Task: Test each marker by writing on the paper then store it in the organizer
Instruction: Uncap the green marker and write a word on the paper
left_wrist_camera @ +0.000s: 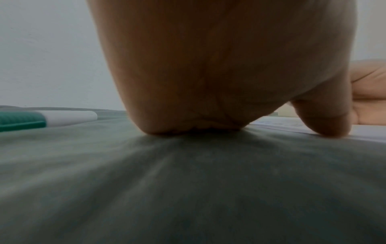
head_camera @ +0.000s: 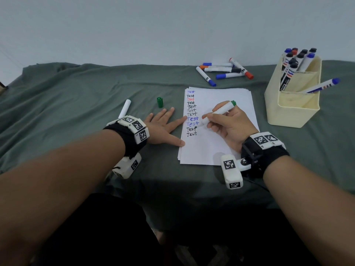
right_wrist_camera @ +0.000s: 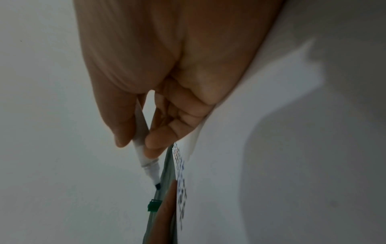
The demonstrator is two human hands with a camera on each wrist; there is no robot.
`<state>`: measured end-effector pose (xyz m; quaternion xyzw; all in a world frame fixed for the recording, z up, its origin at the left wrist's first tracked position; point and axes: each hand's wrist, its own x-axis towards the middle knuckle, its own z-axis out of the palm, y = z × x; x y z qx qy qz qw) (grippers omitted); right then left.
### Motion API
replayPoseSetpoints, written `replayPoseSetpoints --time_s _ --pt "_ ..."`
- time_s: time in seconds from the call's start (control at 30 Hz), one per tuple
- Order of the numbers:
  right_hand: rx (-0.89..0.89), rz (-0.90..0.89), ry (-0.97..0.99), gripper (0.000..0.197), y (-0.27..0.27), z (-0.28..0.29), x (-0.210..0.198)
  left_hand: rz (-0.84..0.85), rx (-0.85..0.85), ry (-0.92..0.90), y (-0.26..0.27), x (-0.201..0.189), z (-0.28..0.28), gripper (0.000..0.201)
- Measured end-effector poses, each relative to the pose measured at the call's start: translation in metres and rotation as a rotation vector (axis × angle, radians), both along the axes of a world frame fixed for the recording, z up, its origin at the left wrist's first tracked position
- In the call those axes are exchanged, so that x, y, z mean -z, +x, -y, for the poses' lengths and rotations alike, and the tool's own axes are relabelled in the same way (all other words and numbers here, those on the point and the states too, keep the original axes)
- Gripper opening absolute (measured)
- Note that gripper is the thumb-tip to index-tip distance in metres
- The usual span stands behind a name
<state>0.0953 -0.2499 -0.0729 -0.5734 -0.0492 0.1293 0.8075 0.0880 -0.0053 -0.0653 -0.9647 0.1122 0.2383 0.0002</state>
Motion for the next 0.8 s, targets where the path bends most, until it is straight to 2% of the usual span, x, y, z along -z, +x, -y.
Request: replayPoseSetpoints --time_s 0.13,0.3,0.37,0.47,0.57,0.7,0.8 --pt "0.040 -0.049 0.095 0.019 0.004 0.002 0.003 0.075 0.010 -0.038 0.001 -0.003 -0.004 0.094" --pt "0.068 -0.097 0.185 0.017 0.006 0.005 0.005 0.490 0.017 -0.085 0.015 -0.014 -0.013 0.058" --pt "0.058 -0.106 0.188 0.017 0.007 0.005 0.005 0.585 -0.030 -0.040 0.025 -0.014 -0.017 0.053" --pt "0.051 -0.104 0.151 0.021 0.008 0.004 0.005 0.575 -0.122 0.041 0.043 -0.015 -0.023 0.056" --pt "0.047 -0.096 0.109 0.024 0.009 0.004 0.008 0.486 -0.145 0.072 0.061 -0.016 -0.028 0.050" --pt "0.042 -0.099 0.100 0.024 0.012 0.002 0.012 0.450 -0.261 -0.031 0.072 -0.016 -0.031 0.029" --pt "0.032 -0.095 0.094 0.024 0.012 0.001 0.013 0.492 -0.264 -0.151 0.070 -0.017 -0.025 0.018"
